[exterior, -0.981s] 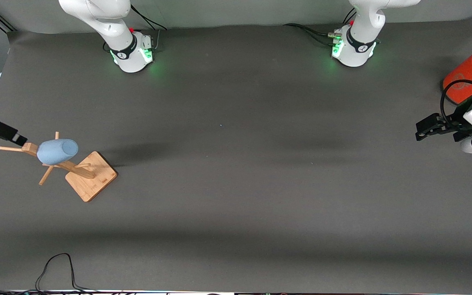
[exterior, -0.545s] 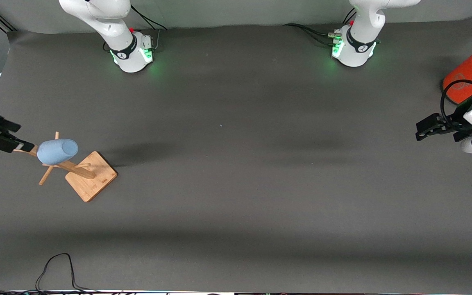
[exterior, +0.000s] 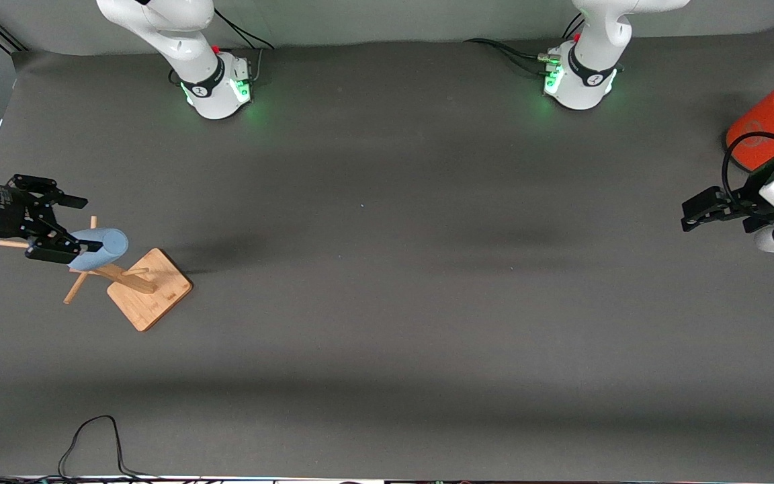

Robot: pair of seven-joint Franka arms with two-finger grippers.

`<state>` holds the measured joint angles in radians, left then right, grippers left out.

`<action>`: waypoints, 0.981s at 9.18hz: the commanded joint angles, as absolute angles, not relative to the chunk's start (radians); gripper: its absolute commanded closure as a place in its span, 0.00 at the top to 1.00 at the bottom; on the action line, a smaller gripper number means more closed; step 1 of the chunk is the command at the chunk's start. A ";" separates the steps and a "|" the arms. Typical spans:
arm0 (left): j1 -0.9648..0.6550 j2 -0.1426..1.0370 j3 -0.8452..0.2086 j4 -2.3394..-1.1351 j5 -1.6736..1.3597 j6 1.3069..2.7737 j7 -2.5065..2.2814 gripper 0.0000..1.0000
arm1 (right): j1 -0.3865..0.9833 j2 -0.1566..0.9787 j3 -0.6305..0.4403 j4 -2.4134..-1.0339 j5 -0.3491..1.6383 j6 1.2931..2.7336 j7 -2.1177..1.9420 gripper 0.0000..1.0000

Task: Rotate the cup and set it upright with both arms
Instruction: 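Reach the open right gripper to the blue cup on the wooden stand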

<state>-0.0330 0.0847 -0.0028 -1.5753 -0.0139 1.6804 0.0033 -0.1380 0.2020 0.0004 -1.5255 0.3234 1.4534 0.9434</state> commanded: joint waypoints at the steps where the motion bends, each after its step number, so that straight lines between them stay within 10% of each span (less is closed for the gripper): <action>1: -0.035 0.091 0.002 -1.559 -0.011 1.661 0.017 1.00 | -0.137 0.161 -0.008 -1.604 0.350 1.497 0.954 1.00; 9: -0.034 0.095 0.002 -1.559 -0.011 1.661 0.017 1.00 | -0.137 0.172 -0.043 -1.720 0.379 1.621 0.905 1.00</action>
<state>-0.0329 0.0913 -0.0023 -1.5752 -0.0139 1.6804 0.0033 -0.1381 0.1960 -0.0283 -1.6821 0.3496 1.5987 0.9338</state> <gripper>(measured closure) 0.000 0.000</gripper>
